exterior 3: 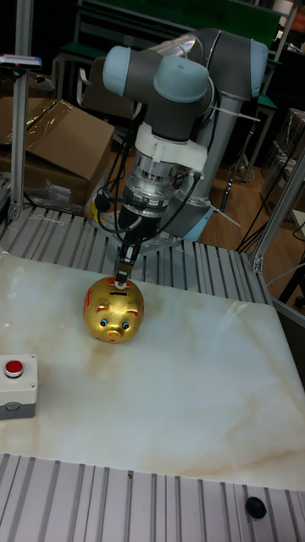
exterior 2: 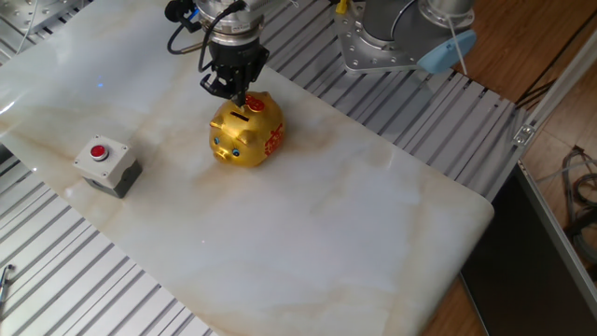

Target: Drop coins into a piggy bank

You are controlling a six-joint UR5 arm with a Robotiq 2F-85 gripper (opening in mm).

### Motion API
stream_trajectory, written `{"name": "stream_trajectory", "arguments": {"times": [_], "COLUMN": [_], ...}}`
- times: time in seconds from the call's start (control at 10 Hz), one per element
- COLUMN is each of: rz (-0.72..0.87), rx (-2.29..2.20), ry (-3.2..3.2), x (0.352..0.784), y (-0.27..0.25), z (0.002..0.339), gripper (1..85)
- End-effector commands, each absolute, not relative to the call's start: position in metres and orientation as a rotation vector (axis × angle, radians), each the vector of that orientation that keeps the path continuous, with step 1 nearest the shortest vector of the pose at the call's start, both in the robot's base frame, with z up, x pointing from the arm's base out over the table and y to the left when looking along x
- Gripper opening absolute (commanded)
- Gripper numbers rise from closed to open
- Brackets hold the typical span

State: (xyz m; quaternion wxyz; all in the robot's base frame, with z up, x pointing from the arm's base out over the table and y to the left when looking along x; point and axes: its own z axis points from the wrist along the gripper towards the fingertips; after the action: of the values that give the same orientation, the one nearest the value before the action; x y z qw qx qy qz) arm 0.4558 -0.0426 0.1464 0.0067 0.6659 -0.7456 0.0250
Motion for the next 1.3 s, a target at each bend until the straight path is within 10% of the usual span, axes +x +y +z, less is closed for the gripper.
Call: {"name": "stream_trajectory", "arguments": {"times": [0.0,1.2], "rz": [0.070,0.092], "rx": [2.079,2.086], "ry": [-2.352,-2.348], "x": [0.4589,0.4641], "y": [-0.0391,-0.0431], "z": [0.1470,0.1412], "gripper": [1.0,1.0]}}
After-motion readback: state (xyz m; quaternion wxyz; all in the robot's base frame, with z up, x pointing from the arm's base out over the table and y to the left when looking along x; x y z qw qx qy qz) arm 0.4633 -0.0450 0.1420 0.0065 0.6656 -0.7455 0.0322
